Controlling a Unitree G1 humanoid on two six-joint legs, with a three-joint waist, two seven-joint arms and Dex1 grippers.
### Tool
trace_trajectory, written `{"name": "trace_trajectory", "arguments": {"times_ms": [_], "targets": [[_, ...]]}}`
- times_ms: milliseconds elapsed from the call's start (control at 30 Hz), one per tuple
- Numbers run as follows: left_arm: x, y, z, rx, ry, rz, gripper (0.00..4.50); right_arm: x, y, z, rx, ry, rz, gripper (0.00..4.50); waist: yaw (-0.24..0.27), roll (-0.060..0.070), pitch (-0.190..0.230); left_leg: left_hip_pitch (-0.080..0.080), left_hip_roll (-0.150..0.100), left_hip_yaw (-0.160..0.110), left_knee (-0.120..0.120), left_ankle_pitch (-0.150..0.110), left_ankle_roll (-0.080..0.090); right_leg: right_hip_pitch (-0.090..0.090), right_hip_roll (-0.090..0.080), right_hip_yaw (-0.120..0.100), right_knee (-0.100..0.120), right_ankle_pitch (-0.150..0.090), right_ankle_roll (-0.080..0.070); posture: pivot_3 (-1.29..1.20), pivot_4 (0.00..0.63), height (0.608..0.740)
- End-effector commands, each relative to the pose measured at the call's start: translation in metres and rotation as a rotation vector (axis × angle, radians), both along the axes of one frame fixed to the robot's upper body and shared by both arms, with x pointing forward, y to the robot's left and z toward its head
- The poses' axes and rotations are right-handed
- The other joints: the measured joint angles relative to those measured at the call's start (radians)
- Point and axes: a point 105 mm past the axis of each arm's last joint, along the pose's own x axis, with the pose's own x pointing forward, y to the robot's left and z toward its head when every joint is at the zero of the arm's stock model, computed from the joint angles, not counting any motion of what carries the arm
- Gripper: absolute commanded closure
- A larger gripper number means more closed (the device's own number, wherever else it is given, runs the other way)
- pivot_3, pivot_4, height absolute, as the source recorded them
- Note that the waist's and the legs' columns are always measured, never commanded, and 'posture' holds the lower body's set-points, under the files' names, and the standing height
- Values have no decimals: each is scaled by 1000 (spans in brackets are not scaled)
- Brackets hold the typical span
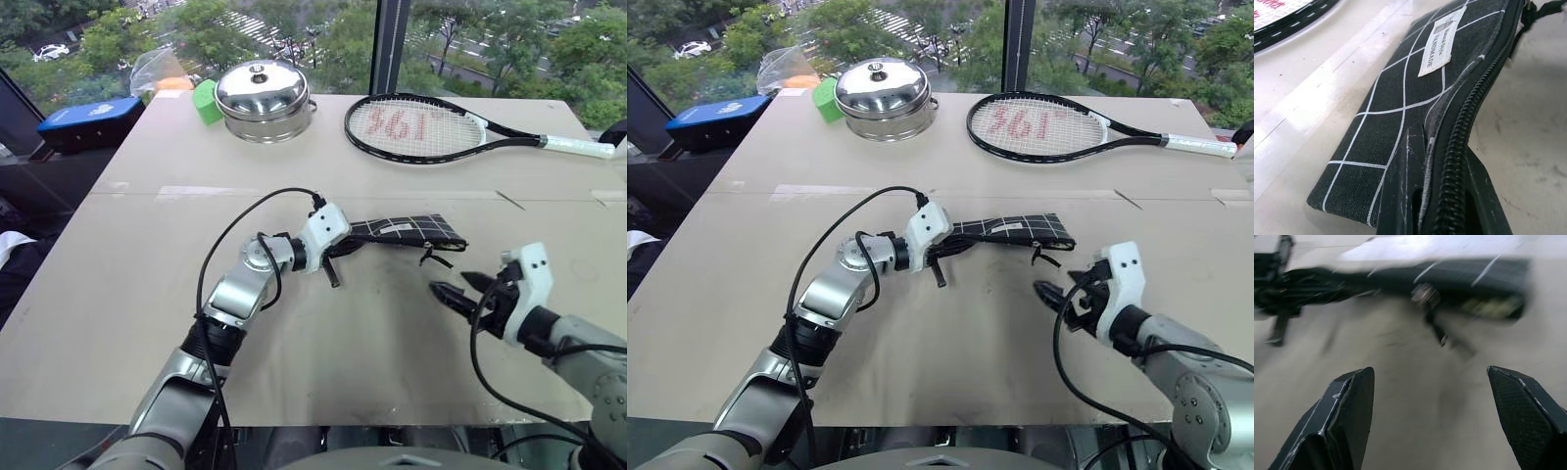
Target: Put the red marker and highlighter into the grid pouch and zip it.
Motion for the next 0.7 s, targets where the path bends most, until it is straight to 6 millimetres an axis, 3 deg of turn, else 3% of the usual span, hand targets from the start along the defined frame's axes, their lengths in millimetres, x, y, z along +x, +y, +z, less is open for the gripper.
{"name": "trace_trajectory", "arguments": {"times_ms": [33,300,400,600,700], "targets": [[-2,-3,16,-28,-39,-16,4500,16,4,8,13,-51,-60,691,-1,0,0,0,0,0,0,0,0,0,0,0,0,0,0,0,150,740],[-5,-7,18,-27,-38,-31,4500,57,15,11,99,-81,-148,691,0,0,0,-1,-1,1,0,0,0,-2,1,1,0,0,0,0,150,740],[-6,-7,20,-27,-39,-32,4500,64,18,14,108,-99,-154,1487,0,0,0,-1,-2,1,0,0,0,-2,1,1,0,0,0,0,150,740],[-7,-7,20,-27,-37,-27,4500,70,15,17,64,-138,-179,4414,-1,0,0,-1,-1,2,0,0,0,-2,1,1,0,0,0,0,150,740],[-6,-6,20,-27,-37,-19,4500,70,8,18,27,-150,-209,4414,-1,0,0,-1,-1,2,0,0,0,-2,1,1,0,0,0,0,150,740]]}}
